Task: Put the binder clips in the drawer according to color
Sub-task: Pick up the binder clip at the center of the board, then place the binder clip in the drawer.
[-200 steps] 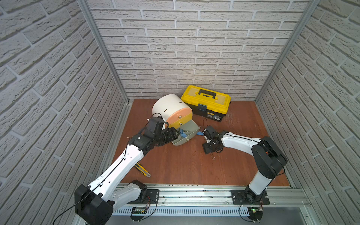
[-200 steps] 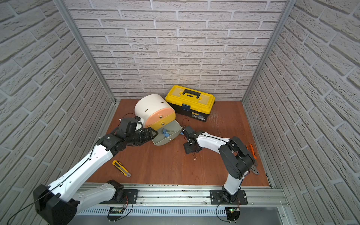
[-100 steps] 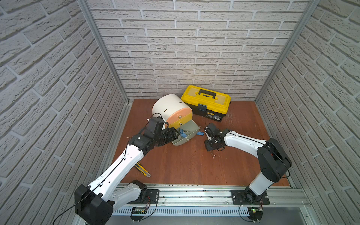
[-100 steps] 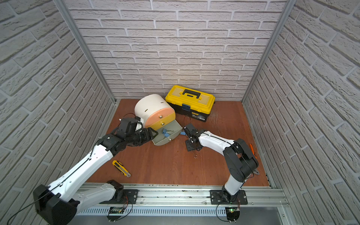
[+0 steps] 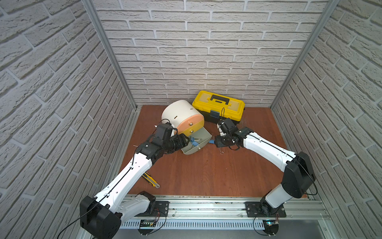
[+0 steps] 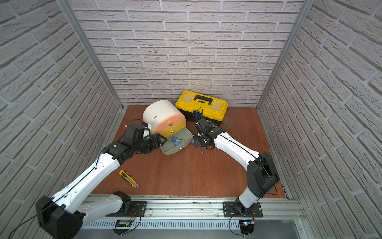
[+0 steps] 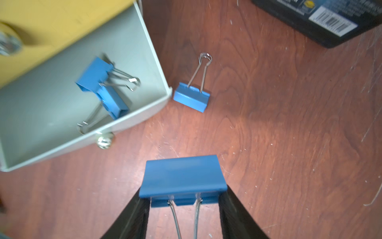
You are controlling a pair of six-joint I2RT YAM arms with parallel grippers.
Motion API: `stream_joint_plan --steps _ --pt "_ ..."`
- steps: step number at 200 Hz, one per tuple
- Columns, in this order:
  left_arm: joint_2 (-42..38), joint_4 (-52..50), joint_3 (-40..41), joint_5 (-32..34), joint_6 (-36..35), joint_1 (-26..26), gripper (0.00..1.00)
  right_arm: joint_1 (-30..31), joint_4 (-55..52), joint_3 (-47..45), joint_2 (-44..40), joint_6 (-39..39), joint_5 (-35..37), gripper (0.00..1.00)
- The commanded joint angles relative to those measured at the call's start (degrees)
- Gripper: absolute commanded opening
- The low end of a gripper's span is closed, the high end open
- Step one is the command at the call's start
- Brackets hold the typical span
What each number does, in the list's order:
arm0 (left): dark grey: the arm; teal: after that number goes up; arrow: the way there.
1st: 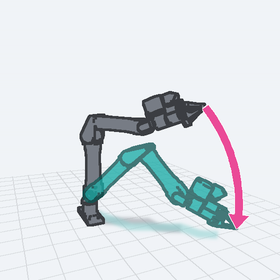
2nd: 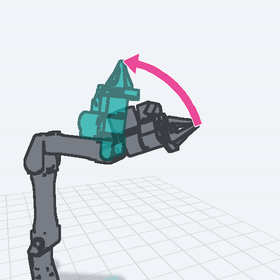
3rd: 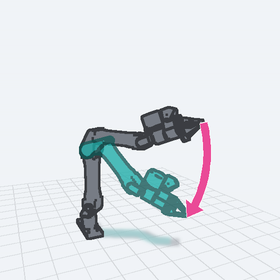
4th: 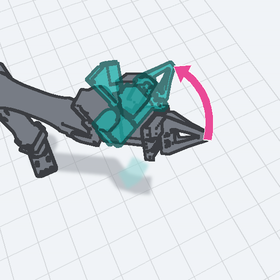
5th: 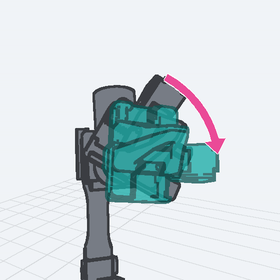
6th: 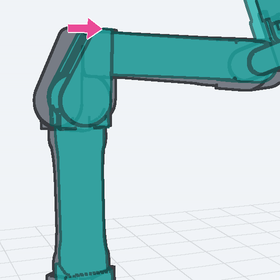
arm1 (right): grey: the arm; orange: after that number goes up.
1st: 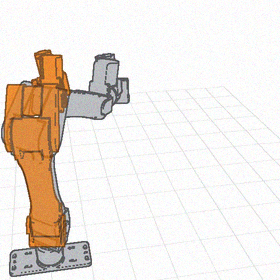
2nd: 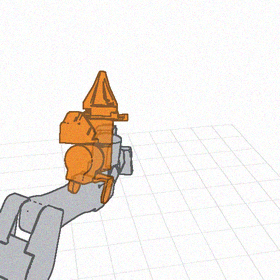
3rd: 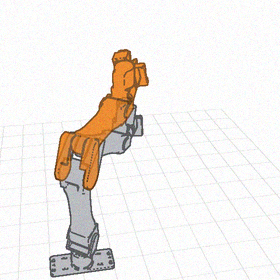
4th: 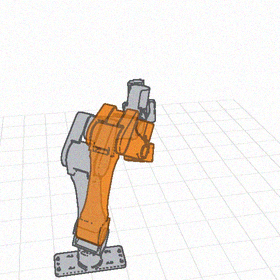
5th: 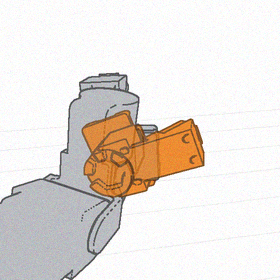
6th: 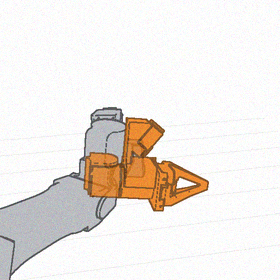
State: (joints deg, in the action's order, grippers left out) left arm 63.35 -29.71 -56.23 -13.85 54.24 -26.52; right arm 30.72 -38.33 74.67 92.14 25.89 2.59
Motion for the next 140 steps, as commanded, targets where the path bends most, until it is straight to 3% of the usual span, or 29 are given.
stream_joint_plan --steps 1,140 --pt "1.0 3.9 -1.9 -1.7 0.2 0.8 0.76 -0.4 1.6 2.8 -1.3 4.1 -3.2 0.35" --pt "6.7 19.0 0.3 -5.5 3.9 0.9 0.76 -0.7 26.5 3.1 5.0 32.5 -14.7 0.33"
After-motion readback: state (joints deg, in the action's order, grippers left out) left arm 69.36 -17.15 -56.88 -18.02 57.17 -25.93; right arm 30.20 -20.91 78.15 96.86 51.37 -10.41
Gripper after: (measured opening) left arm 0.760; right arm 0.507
